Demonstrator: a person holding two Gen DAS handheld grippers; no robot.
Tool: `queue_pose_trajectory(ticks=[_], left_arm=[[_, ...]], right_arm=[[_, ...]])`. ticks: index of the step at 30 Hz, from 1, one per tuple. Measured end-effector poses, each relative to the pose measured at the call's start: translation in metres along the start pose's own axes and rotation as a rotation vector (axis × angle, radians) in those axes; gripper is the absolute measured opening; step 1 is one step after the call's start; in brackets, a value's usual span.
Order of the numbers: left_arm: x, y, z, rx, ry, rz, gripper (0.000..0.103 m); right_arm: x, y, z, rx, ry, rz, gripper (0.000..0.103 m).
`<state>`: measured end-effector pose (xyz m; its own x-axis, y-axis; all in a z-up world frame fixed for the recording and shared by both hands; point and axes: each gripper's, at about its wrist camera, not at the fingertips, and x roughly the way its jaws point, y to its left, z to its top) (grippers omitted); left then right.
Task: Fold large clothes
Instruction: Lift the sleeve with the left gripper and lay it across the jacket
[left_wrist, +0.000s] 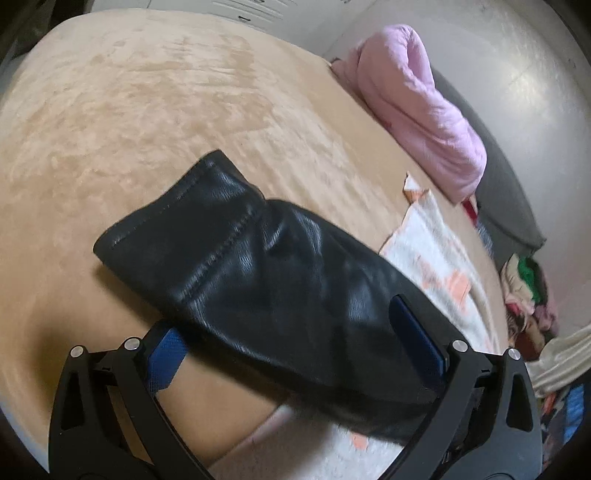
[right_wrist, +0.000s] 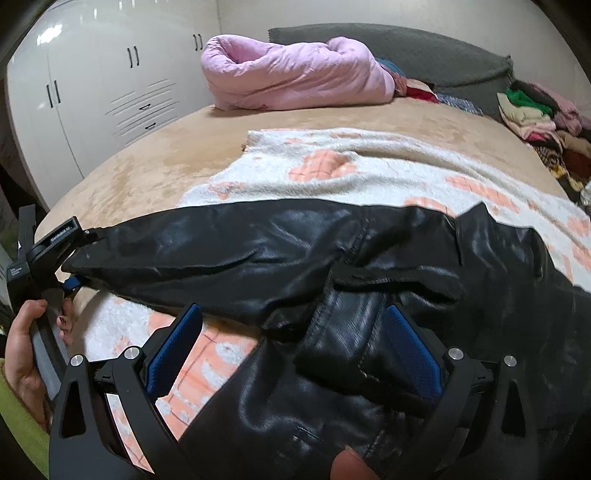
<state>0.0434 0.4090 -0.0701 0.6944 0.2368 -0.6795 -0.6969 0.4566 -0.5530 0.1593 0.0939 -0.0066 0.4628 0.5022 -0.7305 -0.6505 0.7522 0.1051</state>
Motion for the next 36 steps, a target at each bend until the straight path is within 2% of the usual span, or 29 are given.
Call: queue_pose_trajectory(ticks=[1, 3, 7, 11, 15, 21, 27, 36], left_arm=[[-0.001, 0.001, 0.001, -0.001, -0.013, 0.017, 0.055], [-0.004, 0.002, 0.001, 0.004, -0.027, 0.022, 0.024], [-0.017, -0.005, 0.001, 0.037, -0.066, -0.04, 0.006], [-0.042, -0.024, 0.0, 0.123, -0.15, -0.086, 0.003], [-0.061, -0.034, -0.003, 0.15, -0.186, -0.136, 0.001], [-0.097, -0.068, -0.01, 0.232, -0.242, -0.211, 0.001], [-0.122, -0.098, -0.015, 0.302, -0.264, -0.257, 0.001], [-0.148, -0.149, -0.039, 0.42, -0.271, -0.33, 0.001]], right_arm=[[-0.001, -0.002, -0.002, 0.007, 0.001, -0.002, 0.099], [-0.004, -0.008, -0.005, 0.034, 0.001, 0.008, 0.099], [-0.014, -0.016, -0.012, 0.059, -0.007, 0.003, 0.098], [-0.023, -0.028, -0.017, 0.089, -0.01, -0.016, 0.099], [-0.035, -0.042, -0.022, 0.14, -0.017, -0.013, 0.099], [-0.054, -0.054, -0.023, 0.148, -0.04, -0.025, 0.099], [-0.075, -0.073, -0.029, 0.187, -0.067, -0.036, 0.098], [-0.103, -0.105, -0.037, 0.253, -0.114, -0.039, 0.098]])
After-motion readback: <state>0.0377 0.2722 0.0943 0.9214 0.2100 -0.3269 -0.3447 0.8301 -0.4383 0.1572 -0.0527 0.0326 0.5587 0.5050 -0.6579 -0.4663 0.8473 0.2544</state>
